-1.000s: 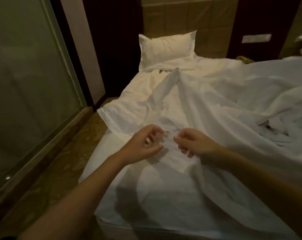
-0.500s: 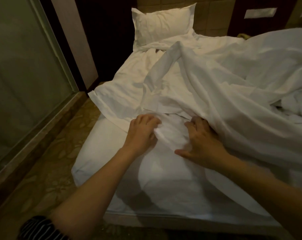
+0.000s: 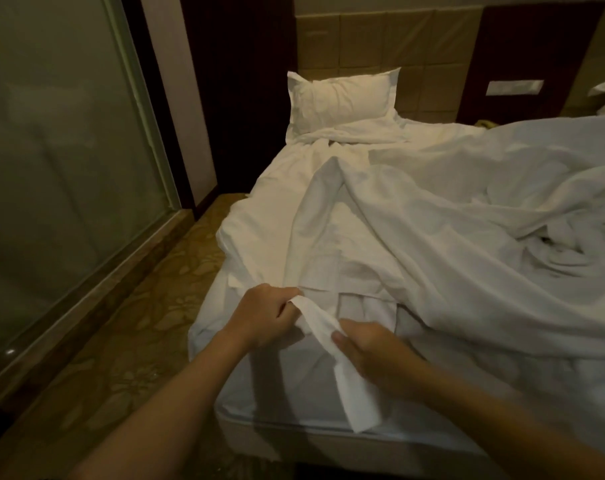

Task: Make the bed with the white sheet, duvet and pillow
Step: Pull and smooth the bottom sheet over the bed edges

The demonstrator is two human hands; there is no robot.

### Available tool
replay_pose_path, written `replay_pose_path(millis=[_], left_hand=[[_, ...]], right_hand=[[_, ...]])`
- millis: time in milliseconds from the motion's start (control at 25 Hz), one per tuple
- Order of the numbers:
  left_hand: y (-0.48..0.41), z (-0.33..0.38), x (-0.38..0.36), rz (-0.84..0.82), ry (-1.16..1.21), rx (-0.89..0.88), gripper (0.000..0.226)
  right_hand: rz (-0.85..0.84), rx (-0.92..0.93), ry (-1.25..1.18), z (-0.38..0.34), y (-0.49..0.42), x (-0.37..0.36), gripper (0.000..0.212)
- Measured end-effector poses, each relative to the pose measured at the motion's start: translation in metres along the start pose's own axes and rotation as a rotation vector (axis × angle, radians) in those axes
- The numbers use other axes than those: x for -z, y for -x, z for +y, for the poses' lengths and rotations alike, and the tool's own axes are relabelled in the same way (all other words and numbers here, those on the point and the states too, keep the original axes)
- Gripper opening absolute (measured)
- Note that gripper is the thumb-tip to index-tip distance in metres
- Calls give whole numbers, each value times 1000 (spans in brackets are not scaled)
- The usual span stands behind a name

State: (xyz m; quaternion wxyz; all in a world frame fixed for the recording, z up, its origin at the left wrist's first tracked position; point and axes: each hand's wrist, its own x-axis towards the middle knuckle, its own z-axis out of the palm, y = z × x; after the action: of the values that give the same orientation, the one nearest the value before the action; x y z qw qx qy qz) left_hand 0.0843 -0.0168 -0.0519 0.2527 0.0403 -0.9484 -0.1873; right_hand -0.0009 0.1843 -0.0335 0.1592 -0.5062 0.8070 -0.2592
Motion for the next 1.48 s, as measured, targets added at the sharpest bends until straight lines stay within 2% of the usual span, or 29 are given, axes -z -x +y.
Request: replay_pose_path(millis=[120,240,400,600,680,760,840,920,960,1000,1080,1160,1240,1320,1360,1480], left_hand=[[40,-6,25,13,1,73,29],[90,-16,47,2,13,155,30],[142,-33,70,-25,-2,225,43],[171,-51,88,-48,-58,298,51],[171,-52,85,-137,-72,280,55],[171,-51,82,-229,-90,232,40],[170,-44,83,-250,21,256,21],[162,-26,82,-201,114,240,19],[154,-16,76,-167,94,189,20],[145,-7,67,-128,40,130,22],[124,5,42,-79,-62,94,30],[106,12,17,-51,-135,188,47],[94,18,-3,-2,-258,301,69],[82,22,-15,-18,-376,435,83],[76,23,-19,-40,-384,503,80],[63,21,-19,-65,-276,566,31]], right_hand=[[-56,8,-208,-35,12,-38,31],[-97,50,-214,-68,19,-79,24],[-186,59,-236,-107,26,-122,28],[-254,127,-189,-137,17,-140,29],[-242,99,-186,-131,14,-133,18],[-163,89,-179,-112,11,-120,17],[49,175,-126,-90,12,-103,12],[315,355,121,-67,11,-89,12],[411,416,307,-56,10,-83,21],[472,433,456,-46,10,-79,32],[540,390,589,-29,14,-71,52],[674,393,645,-14,20,-71,64],[813,338,692,-1,23,-72,67],[880,197,704,10,17,-68,59],[881,158,690,14,13,-63,50],[842,316,620,23,6,-56,22]])
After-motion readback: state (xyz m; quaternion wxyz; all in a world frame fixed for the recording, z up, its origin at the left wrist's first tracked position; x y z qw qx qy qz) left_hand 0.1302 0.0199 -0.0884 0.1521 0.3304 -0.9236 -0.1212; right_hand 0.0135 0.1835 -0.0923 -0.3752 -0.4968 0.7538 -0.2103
